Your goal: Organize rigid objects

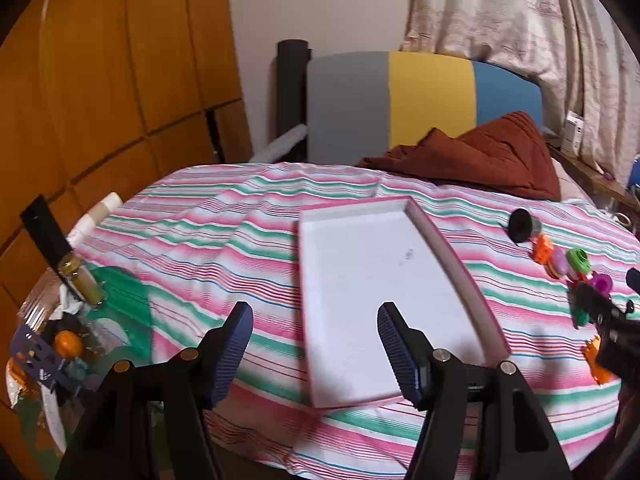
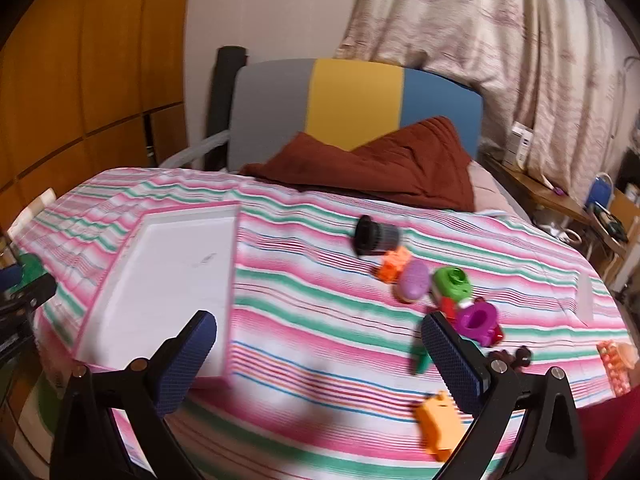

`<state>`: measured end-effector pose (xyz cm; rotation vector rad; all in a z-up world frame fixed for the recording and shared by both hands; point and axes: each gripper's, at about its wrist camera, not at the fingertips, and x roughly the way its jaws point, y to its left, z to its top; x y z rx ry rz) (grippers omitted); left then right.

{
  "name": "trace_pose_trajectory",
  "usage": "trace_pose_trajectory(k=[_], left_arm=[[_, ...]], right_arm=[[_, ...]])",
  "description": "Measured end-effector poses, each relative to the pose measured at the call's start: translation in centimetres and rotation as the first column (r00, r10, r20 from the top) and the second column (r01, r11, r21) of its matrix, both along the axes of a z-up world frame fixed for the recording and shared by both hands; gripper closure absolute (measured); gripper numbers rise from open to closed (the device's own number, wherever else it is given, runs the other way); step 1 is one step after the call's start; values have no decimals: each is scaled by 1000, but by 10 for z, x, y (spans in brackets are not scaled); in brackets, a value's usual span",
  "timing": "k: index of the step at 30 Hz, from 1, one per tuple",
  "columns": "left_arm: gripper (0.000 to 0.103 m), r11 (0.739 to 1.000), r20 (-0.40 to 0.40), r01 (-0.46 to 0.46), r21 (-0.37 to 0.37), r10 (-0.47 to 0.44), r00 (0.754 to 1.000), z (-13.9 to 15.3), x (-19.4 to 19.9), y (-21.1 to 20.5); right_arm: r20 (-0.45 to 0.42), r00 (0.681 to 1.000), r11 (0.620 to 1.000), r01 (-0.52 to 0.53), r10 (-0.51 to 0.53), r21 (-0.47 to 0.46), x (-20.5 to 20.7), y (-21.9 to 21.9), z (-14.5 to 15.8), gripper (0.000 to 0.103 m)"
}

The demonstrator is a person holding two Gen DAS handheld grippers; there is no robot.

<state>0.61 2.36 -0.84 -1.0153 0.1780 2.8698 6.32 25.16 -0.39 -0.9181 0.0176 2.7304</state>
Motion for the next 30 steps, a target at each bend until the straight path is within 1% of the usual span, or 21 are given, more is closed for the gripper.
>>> trace_pose_trajectory(k=[4, 7, 8, 10, 12, 17, 21, 23, 27, 28, 30], left_arm=[[37, 998, 10, 59, 20, -60, 998, -1, 1, 10], [36, 995, 13, 99, 18, -100, 995, 0, 2, 19], [35, 994, 13, 112, 17, -112, 994, 0, 2, 21], [31, 990, 19, 139, 15, -140, 990, 1, 1, 29], [30, 986, 27, 168, 22, -168, 985, 2, -1, 36], [28, 970, 42, 242, 29, -243, 969, 3, -5, 59], [26, 948, 60, 315, 39, -317, 946, 6, -5, 81], [24, 937, 75, 348, 44, -350, 934, 6, -5, 92], [24, 907, 117, 416, 62, -420, 900, 4, -4, 117], [24, 901, 121, 430, 63, -434, 893, 3, -3, 123], [24, 891, 121, 449, 64, -453, 883, 4, 0, 133]], right_arm=[[1, 998, 998, 56, -56, 5, 3, 25, 3, 0], [5, 997, 996, 82, -82, -22, 5, 44, 5, 0], [8, 996, 995, 92, -92, -34, 7, 53, 6, 0], [11, 994, 994, 111, -111, -22, 9, 64, 8, 0], [12, 991, 991, 137, -137, -9, 13, 80, 11, 0], [15, 978, 977, 210, -210, -35, 26, 126, 17, 0], [9, 965, 962, 262, -262, -78, 37, 163, 20, 0], [6, 962, 957, 272, -272, -103, 41, 179, 20, 0], [-1, 957, 945, 285, -289, -157, 46, 209, 13, 0], [0, 955, 938, 292, -298, -186, 48, 216, 10, 0], [2, 951, 915, 299, -310, -272, 52, 229, 7, 0]])
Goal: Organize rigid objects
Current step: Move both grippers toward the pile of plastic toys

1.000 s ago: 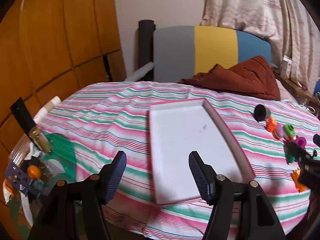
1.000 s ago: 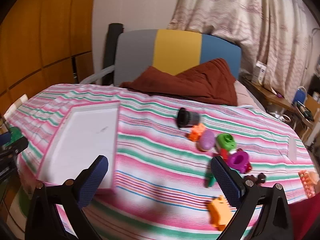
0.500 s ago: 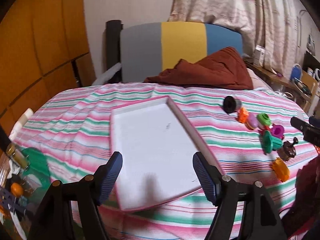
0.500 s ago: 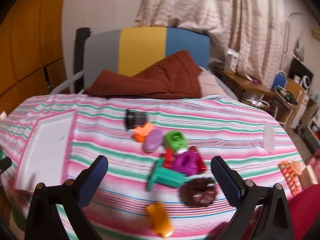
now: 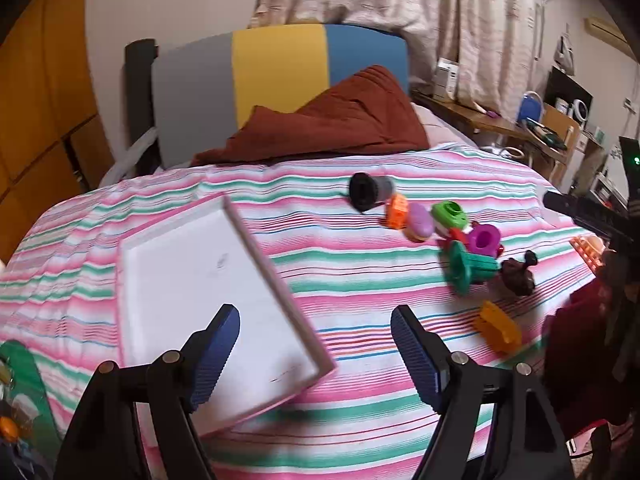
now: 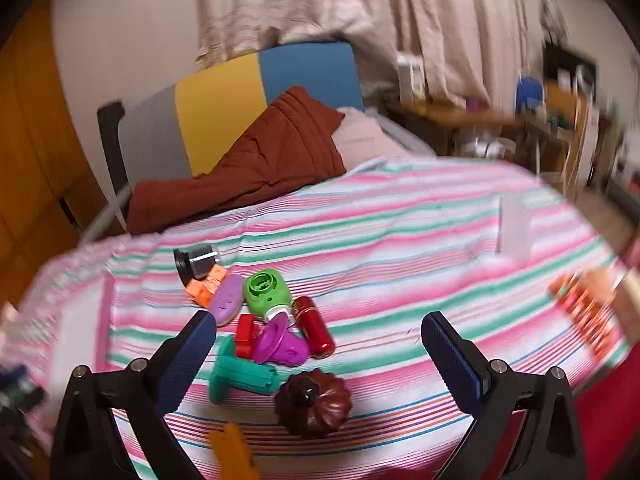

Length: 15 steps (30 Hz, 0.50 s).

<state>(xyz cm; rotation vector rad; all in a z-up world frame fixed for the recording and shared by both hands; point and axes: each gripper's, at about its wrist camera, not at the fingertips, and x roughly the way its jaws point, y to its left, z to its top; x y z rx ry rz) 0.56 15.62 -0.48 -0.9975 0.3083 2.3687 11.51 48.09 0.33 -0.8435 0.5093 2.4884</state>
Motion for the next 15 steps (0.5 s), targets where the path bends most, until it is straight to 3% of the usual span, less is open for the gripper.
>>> trace_pose_trajectory(k=[8, 12, 15], left_arm=[[24, 992, 77, 121, 21, -122, 990, -8, 4, 38], [24, 963, 188, 258, 74, -267, 945, -22, 8, 68], [24, 927, 254, 361, 106, -376, 891, -33, 14, 93]], right_arm=[[-71, 997, 1000, -6, 4, -20, 7, 0, 2, 0], [-108, 994, 999, 2, -7, -41, 12, 3, 3, 0], [-130, 991, 998, 18, -27, -65, 15, 7, 3, 0]])
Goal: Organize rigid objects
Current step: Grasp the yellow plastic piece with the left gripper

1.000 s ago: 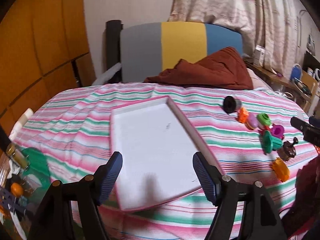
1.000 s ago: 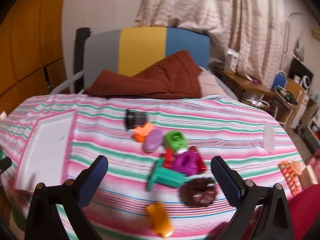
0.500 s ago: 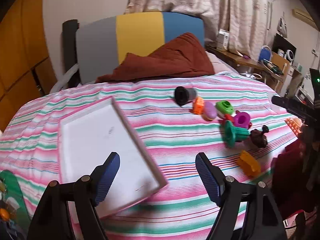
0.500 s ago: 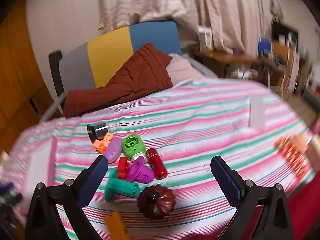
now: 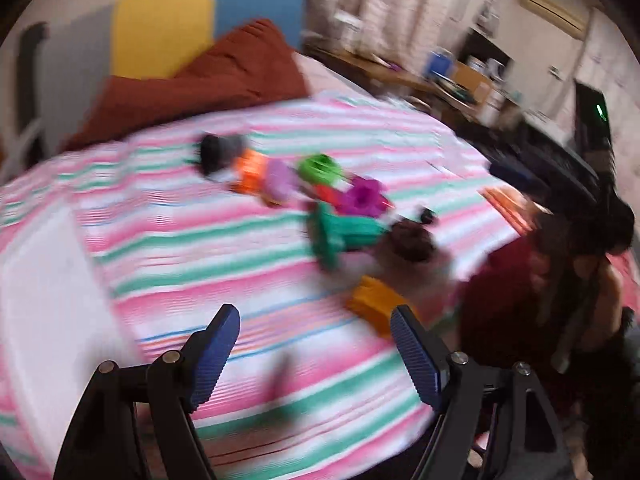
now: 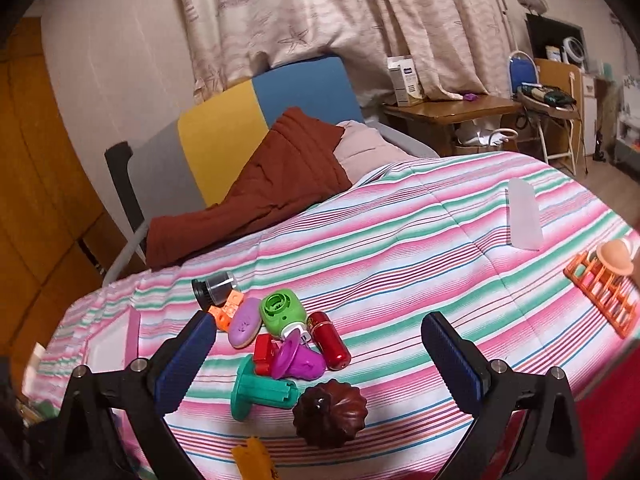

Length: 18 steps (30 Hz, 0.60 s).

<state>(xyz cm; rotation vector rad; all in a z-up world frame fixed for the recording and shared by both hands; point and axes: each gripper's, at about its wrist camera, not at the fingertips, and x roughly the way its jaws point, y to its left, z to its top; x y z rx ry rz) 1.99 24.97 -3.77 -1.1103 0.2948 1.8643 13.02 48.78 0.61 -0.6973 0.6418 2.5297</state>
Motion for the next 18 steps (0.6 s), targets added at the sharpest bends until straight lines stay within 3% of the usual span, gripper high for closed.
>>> trace_pose_trajectory(k=[3, 5, 7, 13, 16, 18], left_arm=[[24, 997, 109, 71, -2, -71, 991, -17, 3, 24], [24, 997, 202, 72, -14, -68, 977, -31, -1, 39], [24, 998, 233, 54, -26, -46, 971, -39, -3, 49], [27, 994, 209, 29, -105, -6, 978, -58, 2, 83], [31, 990, 140, 19, -138, 1, 990, -66, 6, 93], [47, 988, 83, 18, -156, -5, 997, -66, 9, 94]], right_arm=[[-24, 1000, 1000, 8, -9, -29, 4, 4, -1, 0], [-37, 999, 999, 10, -12, -53, 6, 7, -2, 0], [-47, 999, 997, 15, -19, -71, 7, 9, -3, 0], [-57, 998, 996, 8, -13, -86, 8, 9, -4, 0], [-63, 998, 996, 5, -11, -89, 9, 10, -4, 0], [-61, 998, 995, 9, -15, -98, 9, 10, -5, 0]])
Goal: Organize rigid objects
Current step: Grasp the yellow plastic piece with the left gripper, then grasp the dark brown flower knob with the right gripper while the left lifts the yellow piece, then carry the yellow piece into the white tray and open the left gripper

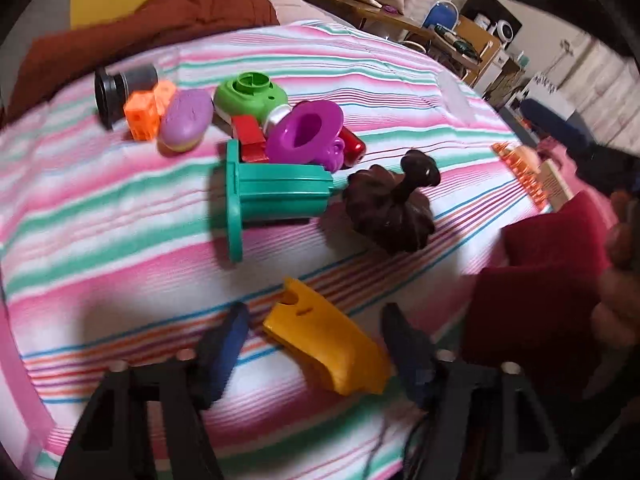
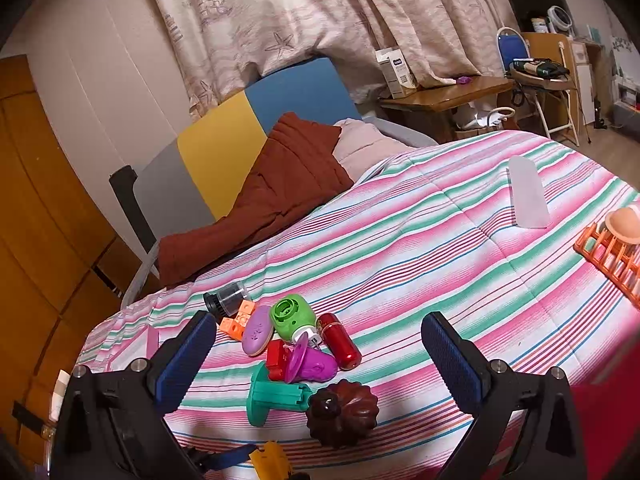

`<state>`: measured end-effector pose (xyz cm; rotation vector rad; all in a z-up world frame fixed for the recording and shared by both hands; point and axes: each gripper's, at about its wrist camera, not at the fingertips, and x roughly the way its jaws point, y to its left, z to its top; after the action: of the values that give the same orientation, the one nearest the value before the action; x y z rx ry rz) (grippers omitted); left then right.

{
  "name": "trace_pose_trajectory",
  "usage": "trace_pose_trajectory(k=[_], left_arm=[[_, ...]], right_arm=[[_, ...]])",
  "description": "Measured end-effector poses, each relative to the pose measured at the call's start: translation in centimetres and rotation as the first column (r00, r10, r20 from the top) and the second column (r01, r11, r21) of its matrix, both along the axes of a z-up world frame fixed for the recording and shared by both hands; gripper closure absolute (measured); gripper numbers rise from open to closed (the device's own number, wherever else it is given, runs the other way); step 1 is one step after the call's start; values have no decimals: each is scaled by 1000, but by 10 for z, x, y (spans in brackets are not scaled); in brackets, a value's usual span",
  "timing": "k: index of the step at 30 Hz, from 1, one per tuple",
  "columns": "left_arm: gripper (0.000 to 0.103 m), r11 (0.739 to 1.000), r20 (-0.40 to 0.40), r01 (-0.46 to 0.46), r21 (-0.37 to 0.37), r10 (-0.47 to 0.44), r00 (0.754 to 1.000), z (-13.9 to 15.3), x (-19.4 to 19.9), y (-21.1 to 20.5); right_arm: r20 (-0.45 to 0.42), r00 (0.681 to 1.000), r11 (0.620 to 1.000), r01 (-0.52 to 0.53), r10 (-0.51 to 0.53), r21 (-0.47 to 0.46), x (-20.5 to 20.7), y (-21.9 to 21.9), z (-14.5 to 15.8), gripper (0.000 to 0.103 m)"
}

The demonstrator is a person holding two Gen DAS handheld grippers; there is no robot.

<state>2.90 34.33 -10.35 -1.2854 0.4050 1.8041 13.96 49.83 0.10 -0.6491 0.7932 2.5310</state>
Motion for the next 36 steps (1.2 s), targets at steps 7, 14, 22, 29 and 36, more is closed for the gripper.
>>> trace_pose_trajectory(k=[7, 14, 22, 29, 36], left_arm=[[76, 999, 2, 10, 36, -10, 1000, 1, -14, -32], [76, 997, -21, -23, 74, 25, 999, 7, -18, -61], [76, 980, -67, -64, 186, 78, 995, 51, -28, -99], [76, 937, -114, -241, 253, 276, 954, 90, -78, -167], [76, 836, -136, -522, 167, 544, 828, 77, -180, -269]], right_arm=[[38, 999, 999, 7, -6, -37, -3, 5, -5, 0], [289, 952, 995, -88, 99, -52, -40, -10, -29, 30], [486, 867, 989, -146, 110, 36, -58, -30, -52, 36], [583, 807, 981, -175, 96, 80, -70, -36, -63, 79], [587, 802, 975, -201, 107, 97, -72, -42, -64, 79]])
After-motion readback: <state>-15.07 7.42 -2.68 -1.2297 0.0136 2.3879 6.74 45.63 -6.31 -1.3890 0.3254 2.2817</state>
